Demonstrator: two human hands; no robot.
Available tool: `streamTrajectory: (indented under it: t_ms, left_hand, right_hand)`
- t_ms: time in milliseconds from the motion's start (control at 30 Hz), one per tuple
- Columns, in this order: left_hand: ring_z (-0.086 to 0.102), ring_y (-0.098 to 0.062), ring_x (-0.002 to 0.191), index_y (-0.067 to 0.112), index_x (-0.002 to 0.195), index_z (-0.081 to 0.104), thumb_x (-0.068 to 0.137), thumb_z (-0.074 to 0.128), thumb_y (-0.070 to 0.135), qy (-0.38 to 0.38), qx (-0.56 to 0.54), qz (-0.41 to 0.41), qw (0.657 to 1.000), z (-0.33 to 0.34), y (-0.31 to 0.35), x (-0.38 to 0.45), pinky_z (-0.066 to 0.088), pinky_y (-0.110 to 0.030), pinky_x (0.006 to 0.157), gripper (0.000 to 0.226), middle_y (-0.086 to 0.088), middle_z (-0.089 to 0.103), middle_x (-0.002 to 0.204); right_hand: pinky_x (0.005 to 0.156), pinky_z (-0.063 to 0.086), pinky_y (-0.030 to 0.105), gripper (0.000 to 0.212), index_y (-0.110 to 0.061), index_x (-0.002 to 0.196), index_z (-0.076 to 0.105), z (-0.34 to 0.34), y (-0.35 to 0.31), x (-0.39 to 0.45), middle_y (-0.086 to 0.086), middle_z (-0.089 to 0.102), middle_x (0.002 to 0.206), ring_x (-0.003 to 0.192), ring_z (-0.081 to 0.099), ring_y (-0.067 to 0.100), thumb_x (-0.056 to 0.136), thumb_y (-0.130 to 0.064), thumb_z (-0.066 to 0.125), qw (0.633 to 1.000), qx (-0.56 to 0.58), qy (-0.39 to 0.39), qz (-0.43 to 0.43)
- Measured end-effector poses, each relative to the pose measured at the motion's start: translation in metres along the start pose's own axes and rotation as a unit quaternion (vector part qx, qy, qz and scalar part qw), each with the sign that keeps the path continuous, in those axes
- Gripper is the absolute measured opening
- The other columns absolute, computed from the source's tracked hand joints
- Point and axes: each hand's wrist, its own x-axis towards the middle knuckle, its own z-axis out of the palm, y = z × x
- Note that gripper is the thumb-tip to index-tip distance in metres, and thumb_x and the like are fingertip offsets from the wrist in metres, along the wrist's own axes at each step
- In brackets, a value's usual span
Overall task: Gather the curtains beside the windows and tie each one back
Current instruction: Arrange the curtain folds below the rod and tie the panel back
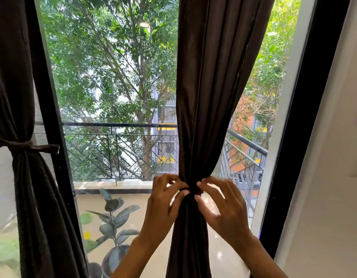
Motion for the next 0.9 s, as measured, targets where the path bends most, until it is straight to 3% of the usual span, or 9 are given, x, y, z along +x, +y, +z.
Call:
streamTrajectory:
  t_ms: [133,367,433,500,633,800,900]
  left_hand:
    - [0.042,-0.003,0.101,0.012,0.096,0.069,0.091,0.053,0.022,-0.006,0.0,0.009,1.0,0.0,0.0,-0.001,0.032,-0.006,0.087,0.019,0.001,0.054,0.098]
    - [0.058,-0.008,0.09,0.013,0.095,0.072,0.087,0.063,0.022,0.009,-0.043,0.002,0.999,0.002,-0.004,-0.005,0.042,-0.011,0.081,0.015,0.004,0.057,0.094]
    - [0.063,-0.008,0.085,0.014,0.092,0.07,0.083,0.07,0.017,0.044,-0.092,-0.036,0.994,0.003,-0.002,-0.008,0.049,-0.015,0.076,0.009,0.006,0.062,0.09]
    - [0.066,-0.011,0.079,0.013,0.086,0.066,0.079,0.075,0.01,0.067,-0.153,-0.086,0.982,0.004,0.002,-0.007,0.054,-0.023,0.071,0.012,0.005,0.066,0.083]
    - [0.067,-0.014,0.079,0.012,0.08,0.067,0.076,0.076,0.005,0.075,-0.207,-0.146,0.965,0.007,0.004,-0.003,0.055,-0.027,0.073,0.012,0.006,0.068,0.078]
    - [0.067,-0.015,0.074,0.006,0.076,0.065,0.076,0.072,-0.002,0.071,-0.269,-0.2,0.939,0.01,0.002,0.003,0.052,-0.022,0.072,0.011,-0.003,0.068,0.075]
    - [0.067,-0.014,0.073,0.001,0.078,0.063,0.076,0.071,-0.006,0.061,-0.299,-0.215,0.928,0.013,-0.002,0.008,0.051,-0.02,0.07,0.011,-0.004,0.069,0.074]
  right_hand:
    - [0.085,0.042,0.031,0.024,-0.013,0.101,0.069,0.005,0.001,-0.003,0.007,0.067,0.098,0.094,0.056,0.02,0.082,-0.027,0.073,0.999,-0.033,-0.006,-0.014]
    - [0.091,0.033,0.028,0.022,-0.016,0.1,0.058,0.016,-0.009,-0.003,-0.001,0.051,0.11,0.102,0.048,0.018,0.08,-0.011,0.066,0.998,-0.029,-0.028,0.053]
    - [0.093,0.032,0.026,0.011,-0.013,0.095,0.063,0.015,-0.01,-0.003,-0.001,0.05,0.113,0.105,0.048,0.019,0.087,-0.016,0.057,0.996,-0.022,-0.062,0.065]
    - [0.093,0.034,0.026,0.018,-0.012,0.092,0.065,0.011,-0.009,-0.005,0.0,0.049,0.116,0.107,0.048,0.019,0.089,-0.023,0.051,0.991,0.004,-0.111,0.073]
    - [0.092,0.045,0.029,0.026,-0.011,0.098,0.064,0.005,0.002,-0.005,0.004,0.05,0.12,0.11,0.051,0.018,0.078,-0.026,0.068,0.985,0.039,-0.16,0.05]
    - [0.085,0.046,0.026,0.039,-0.016,0.108,0.057,0.011,0.01,-0.004,0.006,0.061,0.111,0.1,0.058,0.019,0.074,-0.016,0.076,0.997,-0.002,-0.075,0.018]
    - [0.082,0.049,0.032,0.021,-0.012,0.103,0.065,0.013,0.014,0.001,0.007,0.07,0.097,0.094,0.062,0.021,0.083,-0.014,0.071,0.998,-0.014,-0.039,-0.04]
